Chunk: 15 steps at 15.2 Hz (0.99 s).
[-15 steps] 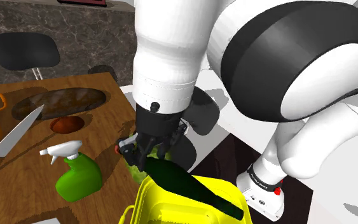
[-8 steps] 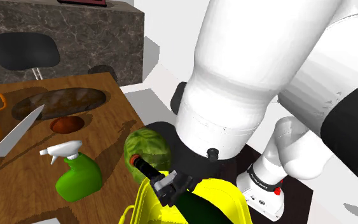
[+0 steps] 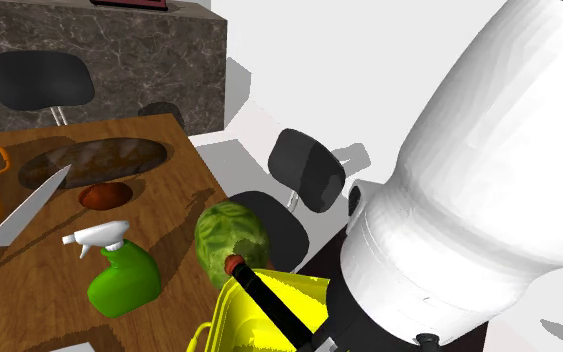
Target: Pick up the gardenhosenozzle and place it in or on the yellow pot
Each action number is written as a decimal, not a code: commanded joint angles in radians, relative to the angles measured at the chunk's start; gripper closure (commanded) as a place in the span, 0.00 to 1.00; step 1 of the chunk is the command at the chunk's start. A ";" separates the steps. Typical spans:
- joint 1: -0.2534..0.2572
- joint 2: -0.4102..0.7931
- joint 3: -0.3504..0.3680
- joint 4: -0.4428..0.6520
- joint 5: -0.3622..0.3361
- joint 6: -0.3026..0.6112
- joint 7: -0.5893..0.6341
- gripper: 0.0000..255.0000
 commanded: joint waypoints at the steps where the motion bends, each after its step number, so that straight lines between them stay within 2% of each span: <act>1: 0.002 0.000 0.009 -0.022 0.005 0.024 0.002 1.00; 10: 0.004 0.018 0.049 -0.125 0.023 0.146 -0.003 1.00; 15: 0.004 0.020 0.051 -0.130 0.023 0.153 -0.003 1.00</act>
